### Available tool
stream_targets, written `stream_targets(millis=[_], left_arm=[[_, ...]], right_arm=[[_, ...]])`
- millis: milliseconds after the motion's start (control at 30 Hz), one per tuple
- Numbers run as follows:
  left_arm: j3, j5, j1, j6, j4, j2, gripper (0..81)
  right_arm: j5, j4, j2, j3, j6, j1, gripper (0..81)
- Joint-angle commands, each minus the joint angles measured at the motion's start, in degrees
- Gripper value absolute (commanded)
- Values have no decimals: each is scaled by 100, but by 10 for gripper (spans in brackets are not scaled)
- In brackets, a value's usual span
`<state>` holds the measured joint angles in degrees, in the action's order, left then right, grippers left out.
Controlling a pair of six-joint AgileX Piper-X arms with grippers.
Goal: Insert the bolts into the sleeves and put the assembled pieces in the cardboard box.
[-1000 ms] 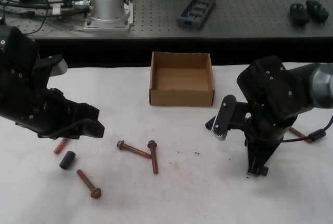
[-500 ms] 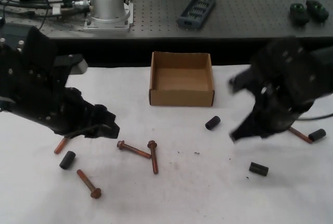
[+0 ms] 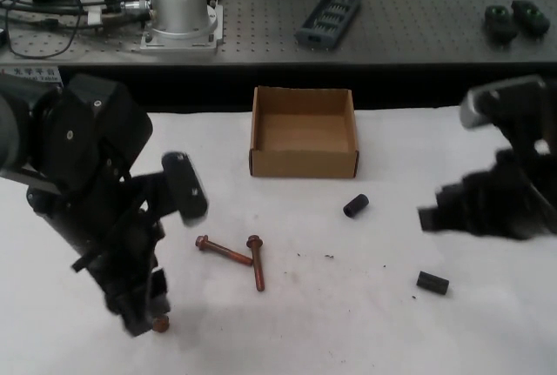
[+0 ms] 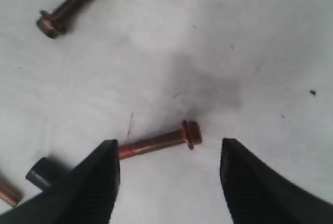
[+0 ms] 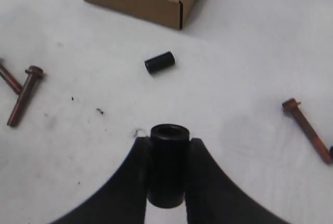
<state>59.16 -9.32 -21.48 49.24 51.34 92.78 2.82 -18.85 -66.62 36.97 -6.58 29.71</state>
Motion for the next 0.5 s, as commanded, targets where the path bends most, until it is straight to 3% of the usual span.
stream_targets(millis=[0, 167, 467], left_arm=[[78, 52, -14, 932, 343, 13, 420], [78, -259, -14, 1981, 365, 13, 420], [-239, -160, -51, 3777, -286, 13, 420]], right_arm=[[-40, 181, 257, -252, -25, 9, 66], [-40, 642, 746, -916, -238, 9, 66], [-491, 1778, 1245, -1822, -331, 9, 66]])
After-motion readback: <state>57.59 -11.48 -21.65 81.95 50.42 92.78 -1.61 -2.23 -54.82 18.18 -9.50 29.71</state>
